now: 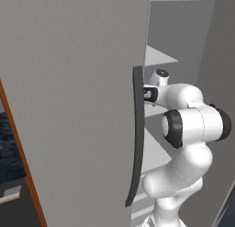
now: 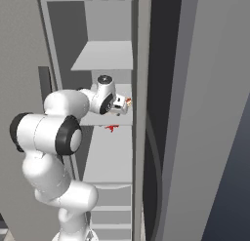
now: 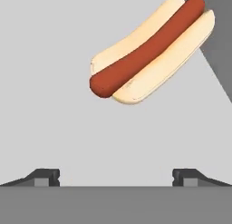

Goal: Store the hot dog in the freezer for long-term storage. Close the freezer door after placing the cooked food.

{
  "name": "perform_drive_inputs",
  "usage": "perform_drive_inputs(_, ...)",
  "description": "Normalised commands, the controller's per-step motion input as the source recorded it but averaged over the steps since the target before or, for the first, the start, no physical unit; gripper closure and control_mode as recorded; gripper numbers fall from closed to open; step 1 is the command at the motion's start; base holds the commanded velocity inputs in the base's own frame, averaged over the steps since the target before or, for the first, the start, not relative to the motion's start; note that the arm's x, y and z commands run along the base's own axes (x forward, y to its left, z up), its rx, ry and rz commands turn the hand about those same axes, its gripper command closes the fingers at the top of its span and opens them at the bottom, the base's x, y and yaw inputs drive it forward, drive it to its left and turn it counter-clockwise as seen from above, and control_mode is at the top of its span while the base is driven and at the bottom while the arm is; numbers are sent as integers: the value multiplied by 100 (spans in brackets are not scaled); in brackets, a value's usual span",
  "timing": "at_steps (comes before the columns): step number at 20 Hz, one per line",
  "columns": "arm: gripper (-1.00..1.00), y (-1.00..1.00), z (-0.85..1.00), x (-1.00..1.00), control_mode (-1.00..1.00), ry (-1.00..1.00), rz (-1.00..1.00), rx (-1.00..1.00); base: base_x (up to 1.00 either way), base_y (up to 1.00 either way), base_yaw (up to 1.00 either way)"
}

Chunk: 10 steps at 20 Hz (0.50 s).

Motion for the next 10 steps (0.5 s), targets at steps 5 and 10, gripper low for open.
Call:
perform_drive_inputs(5, -100, 1, 16, -70, -100, -4, 0, 0, 0, 0, 0)
perform_drive_inputs(10, -100, 2, 31, -67, -100, 0, 0, 0, 0, 0, 0)
